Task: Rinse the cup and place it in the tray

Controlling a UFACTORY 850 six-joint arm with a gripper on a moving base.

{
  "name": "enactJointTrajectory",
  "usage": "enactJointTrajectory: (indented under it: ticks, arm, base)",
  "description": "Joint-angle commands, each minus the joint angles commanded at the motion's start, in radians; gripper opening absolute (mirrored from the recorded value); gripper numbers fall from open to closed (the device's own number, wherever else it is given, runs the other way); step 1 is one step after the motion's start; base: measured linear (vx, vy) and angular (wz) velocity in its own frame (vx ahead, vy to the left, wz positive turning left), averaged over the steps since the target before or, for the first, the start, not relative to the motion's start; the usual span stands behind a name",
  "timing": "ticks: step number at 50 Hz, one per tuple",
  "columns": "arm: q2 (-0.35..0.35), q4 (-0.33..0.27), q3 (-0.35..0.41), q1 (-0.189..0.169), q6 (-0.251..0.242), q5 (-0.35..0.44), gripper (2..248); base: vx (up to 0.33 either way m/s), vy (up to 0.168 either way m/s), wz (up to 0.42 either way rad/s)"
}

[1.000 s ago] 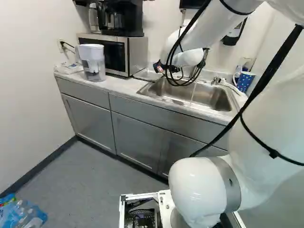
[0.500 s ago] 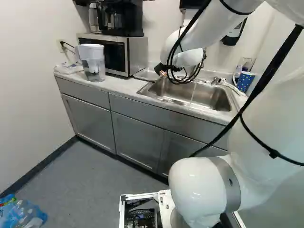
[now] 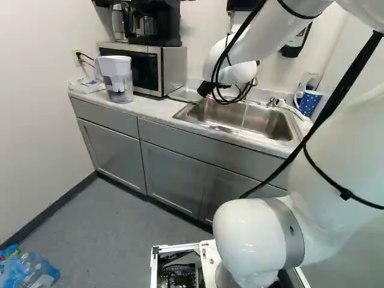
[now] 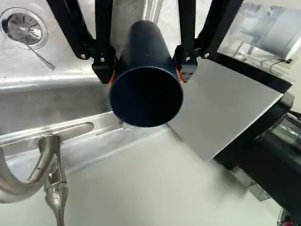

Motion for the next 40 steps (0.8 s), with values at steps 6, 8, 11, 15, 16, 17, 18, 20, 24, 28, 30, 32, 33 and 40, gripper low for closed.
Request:
enactJointTrajectory:
  ticks: [6,8,11,15,16,17,18,20,24,28,30,32,33,40]
  arm:
    - [0.0,0.0,0.0,0.0,-0.063,0.0,126]
    - [0.0,0.0,0.0,0.0,-0.084,0.0,126]
    - [0.0,0.0,0.0,0.0,-0.116,0.0,126]
    - [0.0,0.0,0.0,0.0,-0.158,0.0,126]
    - [0.0,0.0,0.0,0.0,-0.169,0.0,126]
    - [0.0,0.0,0.0,0.0,-0.182,0.0,126]
    - [0.0,0.0,0.0,0.0,-0.19,0.0,126]
    - [0.0,0.0,0.0,0.0,-0.211,0.0,126]
    - [0.0,0.0,0.0,0.0,-0.253,0.0,126]
    - [0.0,0.0,0.0,0.0,-0.295,0.0,126]
    - [0.0,0.0,0.0,0.0,-0.316,0.0,126]
    - [0.0,0.0,0.0,0.0,-0.337,0.0,126]
    - [0.0,0.0,0.0,0.0,-0.347,0.0,126]
    - [0.0,0.0,0.0,0.0,-0.421,0.0,126]
  base:
    - [0.0,0.0,0.0]
    - [0.0,0.0,0.0]
    - [0.0,0.0,0.0]
    - [0.0,0.0,0.0]
    - [0.0,0.0,0.0]
    - [0.0,0.0,0.0]
    - [0.0,0.0,0.0]
    - [0.0,0.0,0.0]
    - [0.0,0.0,0.0]
    - [0.0,0.0,0.0]
    - [0.0,0.0,0.0]
    - [0.0,0.0,0.0]
    - [0.0,0.0,0.0]
    - [0.0,0.0,0.0]
